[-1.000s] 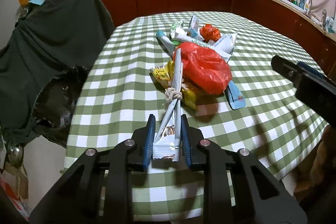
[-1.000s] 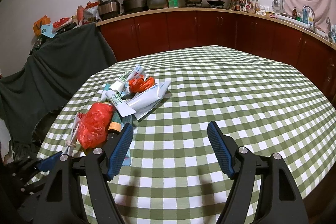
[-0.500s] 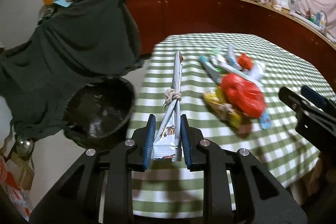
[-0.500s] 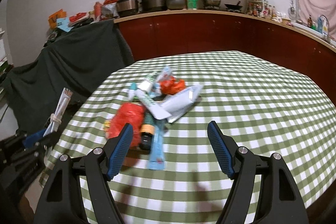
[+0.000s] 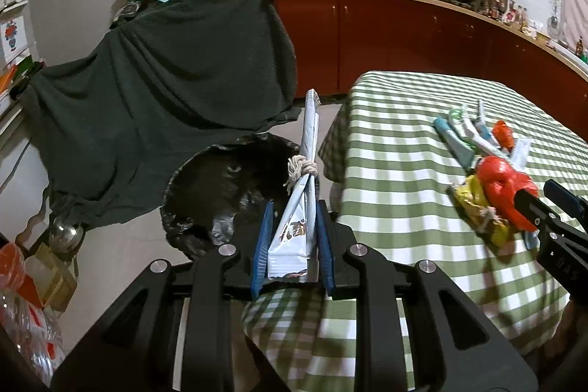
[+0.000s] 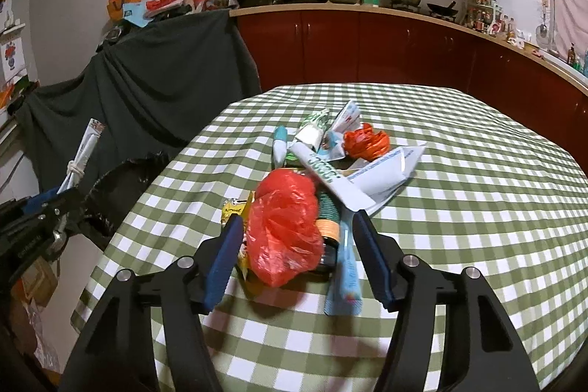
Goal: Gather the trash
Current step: 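Carry the white wrapper toward the bin with the left tool while the right tool grasps the red bag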
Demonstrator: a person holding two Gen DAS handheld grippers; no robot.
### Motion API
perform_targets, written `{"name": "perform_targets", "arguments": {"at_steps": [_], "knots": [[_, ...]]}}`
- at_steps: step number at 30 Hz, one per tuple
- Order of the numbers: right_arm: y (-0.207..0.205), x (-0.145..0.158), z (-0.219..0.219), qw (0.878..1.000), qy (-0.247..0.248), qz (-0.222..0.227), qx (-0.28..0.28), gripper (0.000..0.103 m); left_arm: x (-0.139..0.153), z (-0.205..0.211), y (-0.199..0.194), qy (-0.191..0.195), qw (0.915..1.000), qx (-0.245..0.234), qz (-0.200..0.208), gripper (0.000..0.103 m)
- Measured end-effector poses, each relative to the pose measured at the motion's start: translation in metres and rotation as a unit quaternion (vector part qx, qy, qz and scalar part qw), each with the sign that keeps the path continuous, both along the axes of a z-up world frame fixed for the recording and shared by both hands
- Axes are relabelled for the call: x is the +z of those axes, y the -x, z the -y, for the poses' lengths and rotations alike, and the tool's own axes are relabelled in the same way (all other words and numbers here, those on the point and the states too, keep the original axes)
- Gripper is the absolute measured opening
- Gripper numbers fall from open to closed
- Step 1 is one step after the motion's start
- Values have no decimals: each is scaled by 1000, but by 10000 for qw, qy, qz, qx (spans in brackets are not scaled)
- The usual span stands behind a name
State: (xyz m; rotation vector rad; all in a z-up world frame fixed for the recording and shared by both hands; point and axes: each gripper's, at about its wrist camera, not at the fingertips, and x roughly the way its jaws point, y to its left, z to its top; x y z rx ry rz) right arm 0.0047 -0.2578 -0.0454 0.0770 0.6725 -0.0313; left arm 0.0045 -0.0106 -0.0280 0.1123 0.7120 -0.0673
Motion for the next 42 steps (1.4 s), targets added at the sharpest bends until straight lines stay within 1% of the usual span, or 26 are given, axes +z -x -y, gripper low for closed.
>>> {"name": "perform_targets", "arguments": {"at_steps": [2, 3, 4, 7, 13, 19, 30, 34, 42], "knots": [[-4, -1, -3, 10000, -1, -63, 58, 51, -2, -4, -2, 13, 10000, 31, -20, 23], [-5, -2, -4, 9999, -10, -103, 92, 47, -2, -5, -3, 22, 10000, 52, -29, 23], [-6, -3, -4, 9998, -23, -124, 131, 39, -3, -6, -4, 25, 10000, 60, -36, 23], [-5, -4, -5, 9997, -40, -138, 184, 29, -4, -9, -5, 41, 9999, 78, -61, 23], [-1, -1, -5, 9997, -48, -2, 226, 18, -4, -6, -6, 64, 9999, 90, -95, 23], [1, 5, -5, 9996, -38, 88, 268, 14, -5, -7, -6, 59, 9999, 92, -89, 23], [3, 23, -2, 9991, -41, 350, 213, 12, -4, -13, -10, 44, 9998, 192, -39, 23], [0, 28, -13, 9984, -42, 413, 376, 12, -1, -22, -14, 12, 9995, 313, -13, 23], [-21, 42, -46, 9946, -164, 612, 820, 12, 8, -45, -21, -61, 9981, 599, 139, 23]]}}
